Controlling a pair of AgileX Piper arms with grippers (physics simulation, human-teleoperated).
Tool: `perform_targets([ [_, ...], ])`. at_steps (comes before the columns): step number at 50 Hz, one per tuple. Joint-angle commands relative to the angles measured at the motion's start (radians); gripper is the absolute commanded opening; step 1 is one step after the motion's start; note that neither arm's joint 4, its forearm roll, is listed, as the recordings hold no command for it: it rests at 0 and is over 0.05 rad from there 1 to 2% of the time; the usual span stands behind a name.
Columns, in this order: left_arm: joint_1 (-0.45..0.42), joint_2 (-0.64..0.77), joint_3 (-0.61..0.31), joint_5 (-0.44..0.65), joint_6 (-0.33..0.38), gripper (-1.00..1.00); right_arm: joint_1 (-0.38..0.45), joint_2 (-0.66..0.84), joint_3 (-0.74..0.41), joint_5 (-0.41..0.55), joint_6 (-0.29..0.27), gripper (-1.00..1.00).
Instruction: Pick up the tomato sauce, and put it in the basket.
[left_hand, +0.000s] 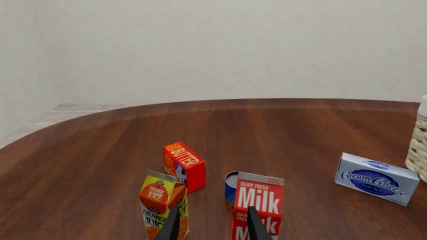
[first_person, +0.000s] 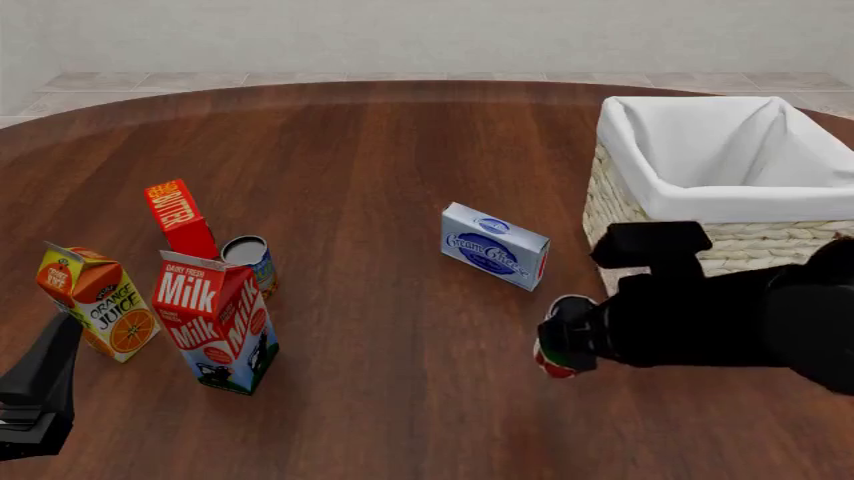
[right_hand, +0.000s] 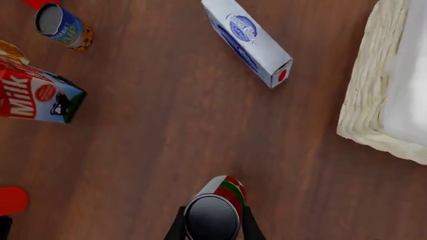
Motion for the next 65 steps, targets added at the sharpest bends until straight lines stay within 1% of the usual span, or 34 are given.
perform_targets([
  [1,0.000,0.000,0.000,0.000,0.000,1.00,-0.031,-0.087,-0.070,0.092,-0.037,-1.00],
  [6,0.000,0.000,0.000,0.000,0.000,1.00,-0.027,-0.114,-0.117,0.140,-0.047,-1.00],
  [7,0.000,0.000,0.000,0.000,0.000,1.00,-0.031,-0.122,-0.149,0.162,-0.058,-1.00],
  [9,0.000,0.000,0.000,0.000,0.000,1.00,-0.036,-0.132,-0.178,0.184,-0.061,-1.00],
  [15,0.000,0.000,0.000,0.000,0.000,1.00,-0.058,-0.153,-0.248,0.242,-0.094,-1.00],
  [31,0.000,0.000,0.000,0.000,0.000,1.00,-0.102,-0.173,-0.389,0.354,-0.135,-1.00],
  [32,0.000,0.000,0.000,0.000,0.000,1.00,-0.112,-0.176,-0.409,0.369,-0.141,-1.00],
  [40,0.000,0.000,0.000,0.000,0.000,1.00,-0.150,-0.191,-0.461,0.415,-0.160,-1.00],
  [45,0.000,0.000,0.000,0.000,0.000,1.00,-0.188,-0.207,-0.505,0.462,-0.171,-1.00],
  [51,0.000,0.000,0.000,0.000,0.000,1.00,-0.219,-0.229,-0.531,0.502,-0.170,-1.00],
  [59,0.000,0.000,0.000,0.000,0.000,1.00,-0.270,-0.233,-0.591,0.537,-0.184,-1.00],
  [61,0.000,0.000,0.000,0.000,0.000,1.00,-0.283,-0.233,-0.601,0.546,-0.199,-1.00],
  [62,0.000,0.000,0.000,0.000,0.000,1.00,-0.283,-0.232,-0.608,0.549,-0.194,-1.00],
  [65,0.000,0.000,0.000,0.000,0.000,1.00,-0.298,-0.231,-0.624,0.559,-0.200,-1.00],
])
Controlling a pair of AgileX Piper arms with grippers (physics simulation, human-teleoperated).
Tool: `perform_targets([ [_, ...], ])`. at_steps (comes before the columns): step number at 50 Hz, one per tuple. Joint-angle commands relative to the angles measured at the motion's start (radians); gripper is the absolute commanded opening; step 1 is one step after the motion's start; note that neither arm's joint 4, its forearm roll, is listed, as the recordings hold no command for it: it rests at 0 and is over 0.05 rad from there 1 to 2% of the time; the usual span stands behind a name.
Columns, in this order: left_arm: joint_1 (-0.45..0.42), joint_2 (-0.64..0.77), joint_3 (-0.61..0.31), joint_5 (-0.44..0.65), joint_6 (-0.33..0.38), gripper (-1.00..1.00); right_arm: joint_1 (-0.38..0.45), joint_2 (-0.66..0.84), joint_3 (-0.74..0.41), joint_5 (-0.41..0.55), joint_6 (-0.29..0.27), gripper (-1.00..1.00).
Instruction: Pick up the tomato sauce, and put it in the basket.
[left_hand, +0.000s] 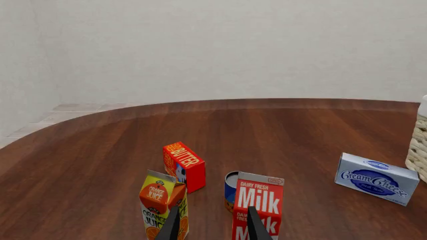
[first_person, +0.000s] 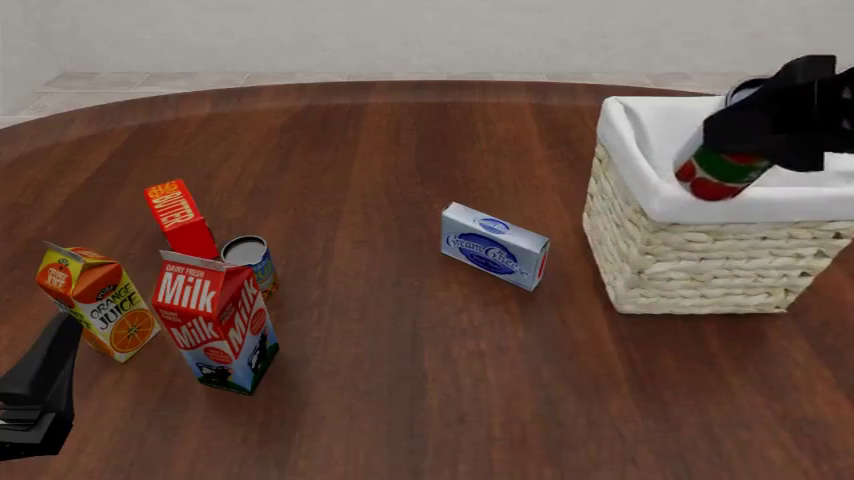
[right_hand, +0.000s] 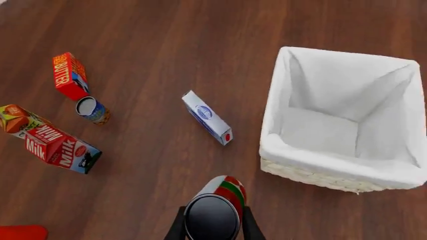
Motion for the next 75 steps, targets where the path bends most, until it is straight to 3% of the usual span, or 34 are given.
perform_targets([
  [1,0.000,0.000,0.000,0.000,0.000,1.00,-0.061,-0.009,-0.073,0.051,0.000,-1.00],
  [29,0.000,0.000,0.000,0.000,0.000,1.00,-0.178,0.037,-0.117,0.037,0.000,-1.00],
  [54,0.000,0.000,0.000,0.000,0.000,1.00,-0.240,0.128,-0.108,-0.058,0.028,-1.00],
  [75,0.000,0.000,0.000,0.000,0.000,1.00,-0.299,0.218,-0.089,-0.154,0.007,-1.00],
])
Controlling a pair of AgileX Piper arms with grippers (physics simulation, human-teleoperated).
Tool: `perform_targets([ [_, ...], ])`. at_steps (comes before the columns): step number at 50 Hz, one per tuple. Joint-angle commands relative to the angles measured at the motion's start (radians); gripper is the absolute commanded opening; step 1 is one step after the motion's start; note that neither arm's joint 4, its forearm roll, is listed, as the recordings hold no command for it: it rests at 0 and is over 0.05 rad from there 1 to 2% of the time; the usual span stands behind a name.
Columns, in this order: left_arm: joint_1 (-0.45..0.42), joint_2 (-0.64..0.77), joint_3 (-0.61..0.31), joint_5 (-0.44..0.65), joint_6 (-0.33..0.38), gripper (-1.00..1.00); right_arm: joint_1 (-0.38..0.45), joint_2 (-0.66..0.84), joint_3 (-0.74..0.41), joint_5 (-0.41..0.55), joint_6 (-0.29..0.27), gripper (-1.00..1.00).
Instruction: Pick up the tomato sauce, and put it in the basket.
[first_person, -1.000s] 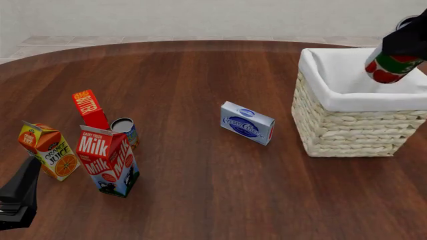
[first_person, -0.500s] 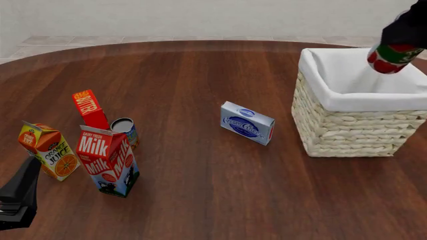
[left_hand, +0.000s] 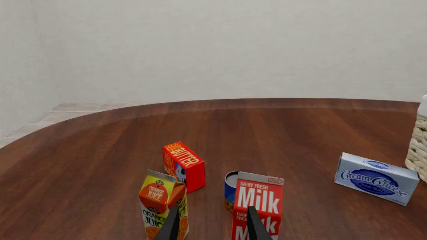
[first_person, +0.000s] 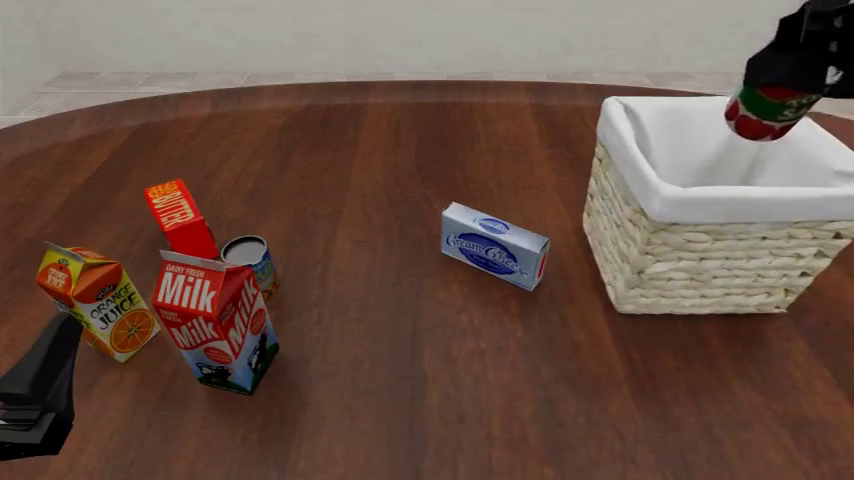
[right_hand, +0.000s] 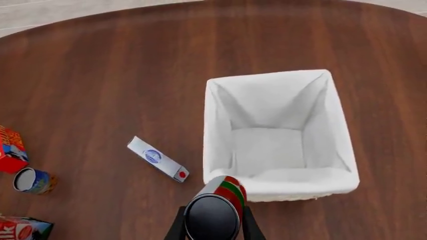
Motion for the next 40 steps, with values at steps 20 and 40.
perform_targets([
  [20,0.000,0.000,0.000,0.000,0.000,1.00,-0.068,0.136,-0.046,-0.071,0.010,-1.00],
  [40,0.000,0.000,0.000,0.000,0.000,1.00,-0.100,0.236,-0.061,-0.122,-0.002,-1.00],
])
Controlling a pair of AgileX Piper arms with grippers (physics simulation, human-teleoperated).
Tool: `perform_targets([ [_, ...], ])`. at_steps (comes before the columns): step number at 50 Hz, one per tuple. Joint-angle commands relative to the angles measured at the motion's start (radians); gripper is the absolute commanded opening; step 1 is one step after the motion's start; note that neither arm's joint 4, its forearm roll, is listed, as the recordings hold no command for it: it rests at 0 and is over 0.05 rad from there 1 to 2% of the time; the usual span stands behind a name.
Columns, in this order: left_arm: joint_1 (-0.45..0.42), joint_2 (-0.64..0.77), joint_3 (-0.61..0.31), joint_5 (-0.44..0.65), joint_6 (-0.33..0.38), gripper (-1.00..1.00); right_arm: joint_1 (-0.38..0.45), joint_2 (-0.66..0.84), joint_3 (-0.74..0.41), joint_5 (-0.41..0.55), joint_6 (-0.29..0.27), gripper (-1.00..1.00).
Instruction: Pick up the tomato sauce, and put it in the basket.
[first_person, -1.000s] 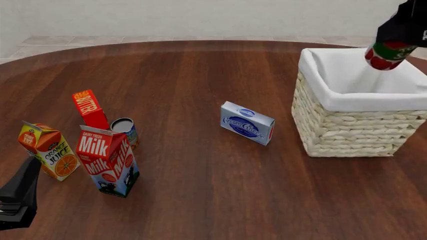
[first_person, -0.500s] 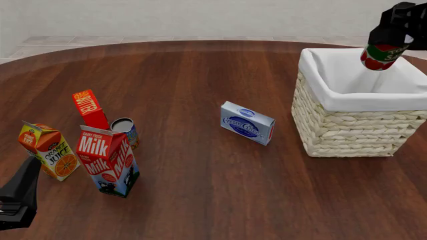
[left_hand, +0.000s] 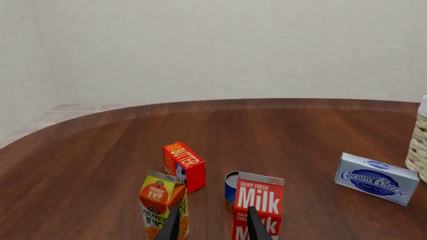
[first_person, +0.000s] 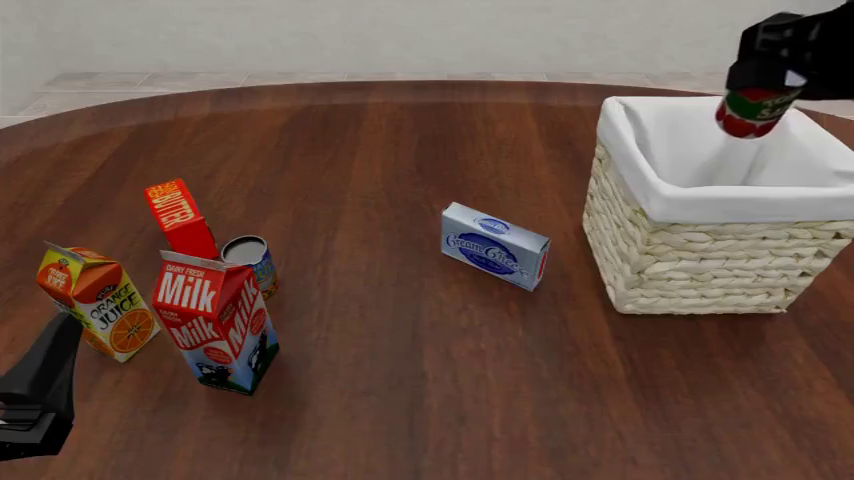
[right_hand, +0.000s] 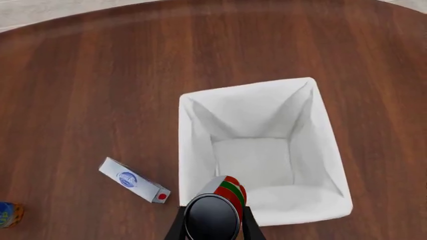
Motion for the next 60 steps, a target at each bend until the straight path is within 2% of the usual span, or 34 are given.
perform_targets([
  [1,0.000,0.000,0.000,0.000,0.000,1.00,-0.017,0.055,-0.012,-0.031,0.016,-1.00],
  [23,0.000,0.000,0.000,0.000,0.000,1.00,-0.030,0.144,-0.018,-0.078,0.023,-1.00],
  [36,0.000,0.000,0.000,0.000,0.000,1.00,-0.053,0.185,-0.005,-0.099,-0.009,-1.00],
  [60,0.000,0.000,0.000,0.000,0.000,1.00,-0.050,0.237,0.017,-0.149,0.005,-1.00],
])
